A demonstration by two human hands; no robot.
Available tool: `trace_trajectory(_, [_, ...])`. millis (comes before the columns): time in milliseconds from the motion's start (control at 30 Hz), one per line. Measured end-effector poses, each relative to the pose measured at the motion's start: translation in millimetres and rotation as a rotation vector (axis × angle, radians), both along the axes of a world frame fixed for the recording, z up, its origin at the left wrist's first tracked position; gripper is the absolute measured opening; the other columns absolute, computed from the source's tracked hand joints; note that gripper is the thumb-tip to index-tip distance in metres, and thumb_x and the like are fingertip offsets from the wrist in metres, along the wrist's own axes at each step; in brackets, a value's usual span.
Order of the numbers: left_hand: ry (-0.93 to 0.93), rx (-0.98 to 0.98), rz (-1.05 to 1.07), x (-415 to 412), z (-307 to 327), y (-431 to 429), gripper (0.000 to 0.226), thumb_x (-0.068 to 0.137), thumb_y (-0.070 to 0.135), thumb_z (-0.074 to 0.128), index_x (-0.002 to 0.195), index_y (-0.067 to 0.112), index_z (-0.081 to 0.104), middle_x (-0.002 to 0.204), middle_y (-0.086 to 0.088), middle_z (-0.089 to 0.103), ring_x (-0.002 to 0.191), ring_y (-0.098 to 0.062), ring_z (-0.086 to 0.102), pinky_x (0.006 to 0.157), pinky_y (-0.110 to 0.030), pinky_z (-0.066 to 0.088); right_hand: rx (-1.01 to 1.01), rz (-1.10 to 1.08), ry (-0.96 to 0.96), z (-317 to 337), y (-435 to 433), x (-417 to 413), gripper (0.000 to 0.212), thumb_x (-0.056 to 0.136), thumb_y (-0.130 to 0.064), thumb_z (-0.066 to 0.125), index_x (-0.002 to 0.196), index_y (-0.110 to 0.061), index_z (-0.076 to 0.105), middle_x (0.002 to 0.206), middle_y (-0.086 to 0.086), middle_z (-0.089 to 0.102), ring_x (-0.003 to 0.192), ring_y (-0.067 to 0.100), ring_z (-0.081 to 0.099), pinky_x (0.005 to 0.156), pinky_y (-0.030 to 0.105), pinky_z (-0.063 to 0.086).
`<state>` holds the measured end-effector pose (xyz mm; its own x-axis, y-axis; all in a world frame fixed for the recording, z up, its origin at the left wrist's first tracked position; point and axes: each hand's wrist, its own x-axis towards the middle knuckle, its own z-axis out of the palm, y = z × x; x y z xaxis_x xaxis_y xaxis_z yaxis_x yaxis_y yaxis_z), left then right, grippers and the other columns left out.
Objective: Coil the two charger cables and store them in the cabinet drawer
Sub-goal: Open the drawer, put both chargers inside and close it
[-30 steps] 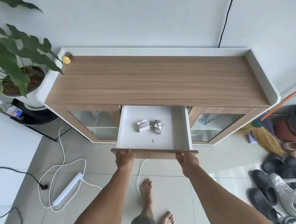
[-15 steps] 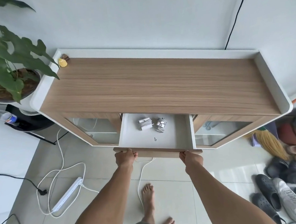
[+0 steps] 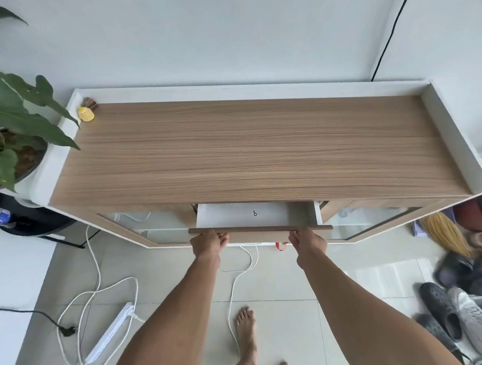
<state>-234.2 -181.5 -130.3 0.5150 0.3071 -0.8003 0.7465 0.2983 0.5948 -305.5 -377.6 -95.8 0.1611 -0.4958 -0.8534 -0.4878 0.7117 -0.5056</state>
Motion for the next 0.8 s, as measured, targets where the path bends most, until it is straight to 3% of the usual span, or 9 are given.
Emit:
trace_trajectory(100, [-0.009, 0.001, -0.025, 18, -3, -6, 0.017, 0.097, 0.002, 0.041, 0.085, 0.000, 0.053, 0.090, -0.020, 0.060, 0.061, -0.022, 0.060, 0.049, -0.024, 0.057, 0.049, -0.002, -0.056, 3, -2, 18, 0.005, 0.079, -0.007, 0.053, 0.077, -0.009, 0.056, 0.069, 0.006, 0.061, 0.061, 0.017, 0.057, 0.057, 0.021, 0.045])
trace_trajectory(167, [-0.015, 0.013, -0.060, 28, -3, -10, 0.013, 0.098, 0.009, 0.046, 0.100, 0.001, 0.056, 0.087, -0.014, 0.058, 0.061, -0.021, 0.060, 0.058, -0.028, 0.058, 0.063, -0.022, -0.079, 5, -4, 30, 0.003, 0.084, -0.009, 0.055, 0.085, -0.007, 0.057, 0.070, 0.005, 0.061, 0.062, 0.016, 0.060, 0.079, 0.025, 0.055])
trace_trajectory(233, [-0.010, 0.014, -0.078, 39, -2, -12, 0.023, 0.098, 0.016, 0.051, 0.116, 0.002, 0.053, 0.084, -0.010, 0.057, 0.062, -0.020, 0.061, 0.062, -0.030, 0.057, 0.063, -0.050, -0.078, 8, -8, 42, 0.007, 0.087, -0.012, 0.058, 0.084, -0.007, 0.058, 0.069, 0.005, 0.061, 0.063, 0.015, 0.062, 0.096, 0.032, 0.052])
trace_trajectory(367, [0.033, 0.050, -0.060, 56, -5, -13, 0.034, 0.096, 0.024, 0.058, 0.122, 0.001, 0.052, 0.076, -0.009, 0.060, 0.058, -0.017, 0.064, 0.066, -0.033, 0.061, 0.077, -0.101, -0.045, 4, -12, 54, 0.011, 0.086, -0.012, 0.058, 0.095, -0.007, 0.063, 0.065, 0.003, 0.050, 0.058, 0.013, 0.053, 0.101, 0.039, 0.049])
trace_trajectory(433, [0.052, 0.072, -0.046, 59, -7, -13, 0.040, 0.094, 0.027, 0.063, 0.122, 0.001, 0.052, 0.077, -0.009, 0.064, 0.054, -0.016, 0.065, 0.076, -0.035, 0.061, 0.063, -0.088, -0.024, 1, -12, 56, 0.014, 0.086, -0.016, 0.065, 0.078, -0.009, 0.057, 0.063, 0.001, 0.050, 0.056, 0.013, 0.052, 0.097, 0.034, 0.051])
trace_trajectory(500, [0.048, 0.080, -0.027, 58, -11, -15, 0.045, 0.093, 0.030, 0.065, 0.123, 0.000, 0.051, 0.086, -0.011, 0.067, 0.053, -0.014, 0.066, 0.077, -0.033, 0.061, 0.042, -0.065, -0.013, -2, -14, 58, 0.031, 0.084, -0.024, 0.072, 0.066, -0.009, 0.051, 0.060, 0.001, 0.054, 0.057, 0.014, 0.055, 0.078, 0.025, 0.055])
trace_trajectory(600, [0.014, 0.069, 0.017, 55, -13, -18, 0.055, 0.090, 0.041, 0.064, 0.123, -0.002, 0.051, 0.090, -0.011, 0.066, 0.047, -0.011, 0.067, 0.074, -0.032, 0.061, 0.022, 0.015, 0.022, -3, -18, 62, 0.039, 0.077, -0.037, 0.077, 0.064, -0.011, 0.051, 0.058, 0.001, 0.056, 0.062, 0.017, 0.058, 0.053, 0.022, 0.043])
trace_trajectory(733, [0.037, 0.073, 0.052, 62, -7, -22, 0.066, 0.083, 0.045, 0.072, 0.121, -0.003, 0.049, 0.107, -0.018, 0.068, 0.050, -0.016, 0.069, 0.042, -0.021, 0.053, -0.017, 0.087, 0.077, -3, -24, 69, 0.038, 0.075, -0.037, 0.079, 0.065, -0.011, 0.053, 0.059, 0.001, 0.060, 0.067, 0.019, 0.062, 0.052, 0.024, 0.041])
trace_trajectory(800, [0.076, 0.074, 0.050, 68, -2, -22, 0.063, 0.084, 0.044, 0.073, 0.121, 0.000, 0.047, 0.109, -0.015, 0.068, 0.053, -0.020, 0.069, 0.035, -0.017, 0.046, -0.045, 0.125, 0.105, -3, -24, 72, 0.036, 0.077, -0.035, 0.077, 0.064, -0.011, 0.053, 0.060, 0.001, 0.062, 0.069, 0.020, 0.062, 0.055, 0.027, 0.041])
